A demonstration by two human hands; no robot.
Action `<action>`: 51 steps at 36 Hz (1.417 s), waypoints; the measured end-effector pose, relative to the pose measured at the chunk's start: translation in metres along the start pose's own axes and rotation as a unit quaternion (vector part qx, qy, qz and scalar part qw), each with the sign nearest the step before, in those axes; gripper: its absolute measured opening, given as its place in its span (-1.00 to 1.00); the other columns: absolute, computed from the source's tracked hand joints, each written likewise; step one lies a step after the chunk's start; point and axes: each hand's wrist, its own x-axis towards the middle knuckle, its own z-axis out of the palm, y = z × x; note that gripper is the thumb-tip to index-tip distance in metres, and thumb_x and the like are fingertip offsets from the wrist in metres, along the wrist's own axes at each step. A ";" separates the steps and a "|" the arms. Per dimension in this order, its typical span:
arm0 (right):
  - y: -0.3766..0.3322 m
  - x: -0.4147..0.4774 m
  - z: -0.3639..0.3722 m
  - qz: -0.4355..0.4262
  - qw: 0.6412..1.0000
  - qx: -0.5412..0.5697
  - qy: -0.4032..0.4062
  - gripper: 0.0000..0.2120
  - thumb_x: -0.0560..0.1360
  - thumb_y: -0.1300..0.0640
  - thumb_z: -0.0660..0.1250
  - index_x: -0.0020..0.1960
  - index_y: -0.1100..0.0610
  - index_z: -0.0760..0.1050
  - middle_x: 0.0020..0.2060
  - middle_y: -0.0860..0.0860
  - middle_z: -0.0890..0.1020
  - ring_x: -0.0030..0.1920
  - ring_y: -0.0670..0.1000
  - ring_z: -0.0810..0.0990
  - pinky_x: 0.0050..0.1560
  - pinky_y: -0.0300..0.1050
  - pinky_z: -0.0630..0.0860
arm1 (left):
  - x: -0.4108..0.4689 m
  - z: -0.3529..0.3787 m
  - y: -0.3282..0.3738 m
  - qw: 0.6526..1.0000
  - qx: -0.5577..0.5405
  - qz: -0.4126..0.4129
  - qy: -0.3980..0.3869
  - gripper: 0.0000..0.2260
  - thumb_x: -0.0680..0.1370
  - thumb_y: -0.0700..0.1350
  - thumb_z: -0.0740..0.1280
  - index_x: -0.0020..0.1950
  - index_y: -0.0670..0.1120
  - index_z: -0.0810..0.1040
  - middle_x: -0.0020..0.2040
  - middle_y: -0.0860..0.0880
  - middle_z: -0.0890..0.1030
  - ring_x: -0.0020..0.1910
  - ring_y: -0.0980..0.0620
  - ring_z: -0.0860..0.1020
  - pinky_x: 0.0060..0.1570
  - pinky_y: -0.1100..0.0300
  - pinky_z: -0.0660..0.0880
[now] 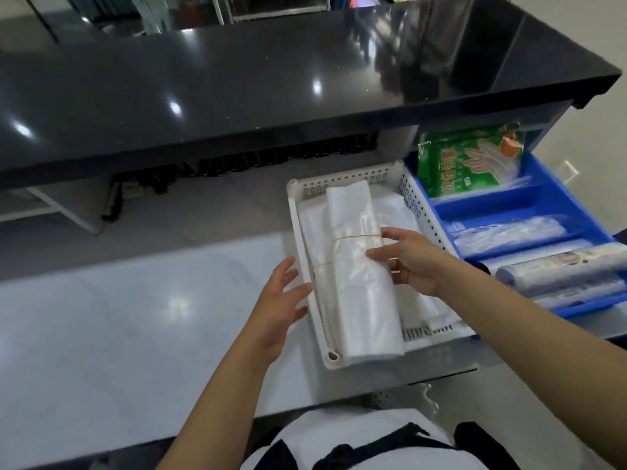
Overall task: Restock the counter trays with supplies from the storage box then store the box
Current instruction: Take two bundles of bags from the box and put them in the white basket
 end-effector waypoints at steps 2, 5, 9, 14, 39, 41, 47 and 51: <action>0.000 0.009 0.008 -0.004 1.000 -0.010 -0.011 -0.56 0.44 0.31 0.45 0.29 0.10 0.51 -0.07 0.11 0.71 -0.24 0.06 0.66 -0.28 -0.09 0.58 | -0.004 0.003 -0.004 1.000 -0.007 -0.008 -0.004 -0.52 0.60 -0.14 0.33 0.48 0.14 0.32 0.41 0.06 0.45 0.30 0.02 0.51 0.14 0.02 0.58; 0.003 0.019 0.021 -0.028 0.999 -0.037 -0.008 -0.59 0.43 0.29 0.47 0.23 0.07 0.50 -0.10 0.12 0.70 -0.24 0.07 0.65 -0.29 -0.10 0.56 | -0.008 0.008 -0.006 1.000 -0.013 -0.016 0.003 -0.55 0.60 -0.18 0.32 0.44 0.15 0.37 0.31 0.07 0.56 0.20 0.05 0.58 -0.04 0.12 0.62; 0.020 0.029 0.027 -0.073 0.992 -0.099 0.042 -0.53 0.38 0.25 0.51 0.25 0.08 0.50 -0.04 0.13 0.64 -0.14 0.13 0.65 -0.24 -0.12 0.48 | -0.013 0.011 -0.009 1.000 -0.004 -0.017 0.019 -0.50 0.60 -0.25 0.31 0.46 0.17 0.37 0.30 0.07 0.56 0.20 0.05 0.60 -0.01 0.09 0.63; 0.025 0.033 0.028 -0.113 0.983 -0.118 0.079 -0.61 0.42 0.22 0.47 0.19 0.00 0.47 -0.13 0.00 0.54 -0.16 0.04 0.58 -0.17 -0.12 0.49 | -0.016 0.016 -0.012 0.999 0.032 -0.021 0.038 -0.42 0.57 -0.29 0.33 0.45 0.25 0.37 0.28 0.13 0.58 0.12 0.10 0.64 0.08 0.04 0.63; 0.039 0.019 0.019 -0.236 0.788 -0.567 -0.034 -0.44 0.61 -0.09 0.16 0.57 -0.04 0.15 0.60 0.00 0.04 0.58 0.13 0.03 0.54 0.08 0.09 | -0.020 0.037 -0.015 0.989 0.069 -0.035 0.126 -0.52 0.61 -0.16 0.31 0.45 0.28 0.38 0.34 0.12 0.53 0.27 0.03 0.54 0.16 0.00 0.58; 0.034 0.012 0.021 -0.226 0.788 -0.572 -0.036 -0.41 0.59 -0.13 0.19 0.57 -0.03 0.16 0.60 0.00 0.05 0.58 0.13 0.00 0.54 0.11 0.09 | -0.026 0.042 -0.015 0.985 0.109 -0.027 0.134 -0.54 0.64 -0.12 0.27 0.47 0.28 0.34 0.41 0.13 0.46 0.28 0.04 0.50 0.12 0.11 0.57; 0.016 -0.064 0.049 -0.316 0.796 -0.516 0.000 -0.45 0.56 -0.17 0.25 0.51 -0.06 0.28 0.55 -0.04 0.24 0.55 0.05 0.14 0.50 0.04 0.15 | -0.088 0.026 -0.017 0.954 0.252 0.036 0.156 -0.47 0.60 0.18 0.24 0.54 0.32 0.13 0.59 0.16 0.17 0.53 0.01 0.24 0.41 -0.02 0.29; 0.034 -0.143 0.100 -0.410 0.787 -0.461 -0.020 -0.48 0.55 -0.17 0.27 0.48 -0.09 0.34 0.51 -0.12 0.29 0.52 -0.08 0.19 0.44 -0.17 0.11 | -0.159 -0.019 -0.052 0.930 0.292 0.100 0.200 -0.39 0.57 0.23 0.26 0.55 0.32 0.05 0.60 0.22 0.04 0.55 0.18 0.07 0.41 0.17 0.14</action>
